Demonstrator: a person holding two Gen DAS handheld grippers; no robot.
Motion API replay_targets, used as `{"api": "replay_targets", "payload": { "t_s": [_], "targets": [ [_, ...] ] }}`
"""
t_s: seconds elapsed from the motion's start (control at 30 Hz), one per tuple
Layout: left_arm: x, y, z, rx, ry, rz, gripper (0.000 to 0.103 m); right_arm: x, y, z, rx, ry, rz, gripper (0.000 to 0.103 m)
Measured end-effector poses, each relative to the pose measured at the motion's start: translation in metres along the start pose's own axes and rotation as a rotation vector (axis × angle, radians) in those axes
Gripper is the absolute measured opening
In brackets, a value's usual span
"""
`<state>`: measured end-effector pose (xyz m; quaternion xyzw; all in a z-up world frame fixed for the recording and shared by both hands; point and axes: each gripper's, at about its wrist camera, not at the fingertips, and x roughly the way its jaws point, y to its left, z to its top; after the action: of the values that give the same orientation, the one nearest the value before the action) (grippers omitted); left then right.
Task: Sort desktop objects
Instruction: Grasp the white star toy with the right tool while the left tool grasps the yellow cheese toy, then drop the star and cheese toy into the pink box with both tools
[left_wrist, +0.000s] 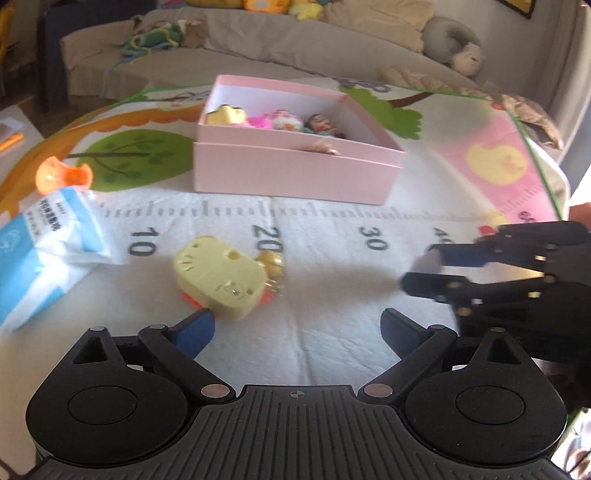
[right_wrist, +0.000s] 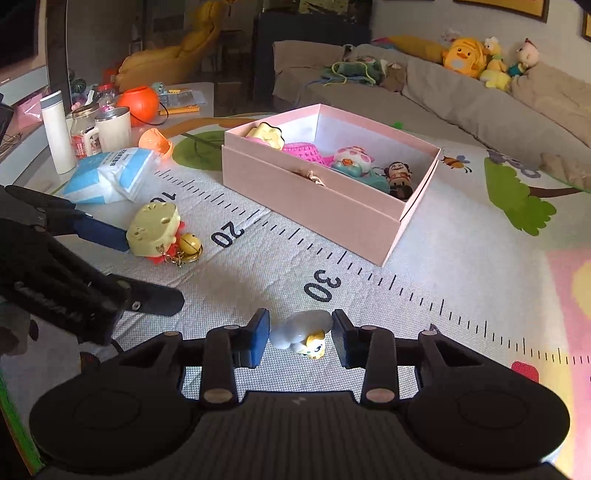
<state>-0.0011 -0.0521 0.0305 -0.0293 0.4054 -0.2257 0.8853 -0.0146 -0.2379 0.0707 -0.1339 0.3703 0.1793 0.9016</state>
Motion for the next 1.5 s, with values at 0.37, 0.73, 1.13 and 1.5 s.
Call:
{"api": "replay_targets", "payload": {
  "t_s": [0.37, 0.73, 1.13, 1.5],
  "targets": [
    [0.023, 0.0, 0.018, 0.285, -0.007, 0.308, 0.089, -0.001, 0.01, -0.002, -0.011, -0.009, 0.038, 0.036],
    [-0.011, 0.009, 0.016, 0.082, 0.004, 0.32, 0.069, -0.02, 0.013, -0.003, -0.036, 0.0, 0.052, 0.025],
    [-0.068, -0.017, 0.137, 0.075, -0.277, 0.245, 0.069, -0.088, -0.048, 0.11, 0.03, -0.205, 0.075, 0.025],
    [-0.036, 0.042, 0.154, -0.071, -0.234, 0.334, 0.093, -0.008, -0.121, 0.165, 0.303, -0.171, 0.101, 0.036]
  ]
}}
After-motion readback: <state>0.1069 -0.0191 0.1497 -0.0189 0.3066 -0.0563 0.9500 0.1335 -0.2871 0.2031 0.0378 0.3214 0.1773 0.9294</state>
